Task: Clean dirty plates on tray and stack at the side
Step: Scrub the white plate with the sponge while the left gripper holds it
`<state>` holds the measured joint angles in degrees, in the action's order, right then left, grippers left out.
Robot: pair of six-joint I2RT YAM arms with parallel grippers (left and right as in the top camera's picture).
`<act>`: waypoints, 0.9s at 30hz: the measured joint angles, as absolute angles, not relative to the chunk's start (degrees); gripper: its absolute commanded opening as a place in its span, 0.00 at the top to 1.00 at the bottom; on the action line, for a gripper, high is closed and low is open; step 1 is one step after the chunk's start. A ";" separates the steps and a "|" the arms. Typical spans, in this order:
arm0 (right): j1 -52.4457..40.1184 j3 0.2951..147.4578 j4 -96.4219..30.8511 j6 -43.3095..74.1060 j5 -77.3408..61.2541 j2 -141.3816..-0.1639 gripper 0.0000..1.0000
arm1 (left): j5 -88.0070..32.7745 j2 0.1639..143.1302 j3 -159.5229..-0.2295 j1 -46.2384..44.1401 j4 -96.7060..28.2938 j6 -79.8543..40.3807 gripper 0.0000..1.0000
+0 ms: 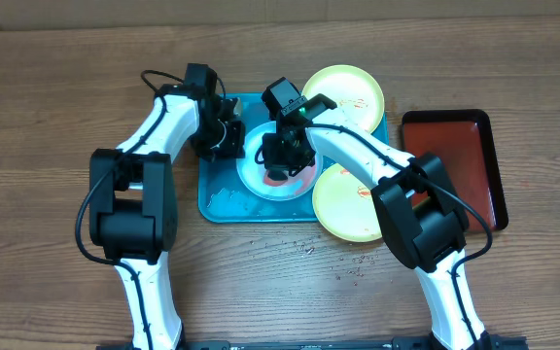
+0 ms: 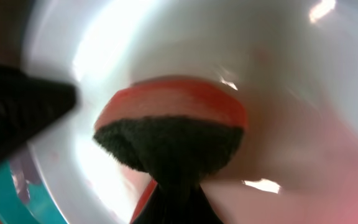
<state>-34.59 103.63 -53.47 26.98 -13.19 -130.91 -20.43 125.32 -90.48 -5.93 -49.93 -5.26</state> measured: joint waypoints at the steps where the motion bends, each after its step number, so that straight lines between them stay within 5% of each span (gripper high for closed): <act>1: -34.59 104.38 -54.72 26.96 -12.80 -131.04 0.96 | -19.40 125.10 -90.48 -5.23 -50.17 -5.91 0.96; 15: -34.59 109.32 -52.66 25.06 -1.21 -131.76 0.96 | -15.44 124.51 -90.80 0.23 -52.58 -5.96 0.96; 27: -34.59 109.32 -52.29 23.92 -3.22 -132.88 0.96 | -23.97 124.55 -90.43 -0.01 -55.61 -1.43 0.96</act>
<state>-34.59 109.32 -52.29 23.92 -3.22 -132.88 -23.97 124.55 -90.43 -0.01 -55.61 -1.43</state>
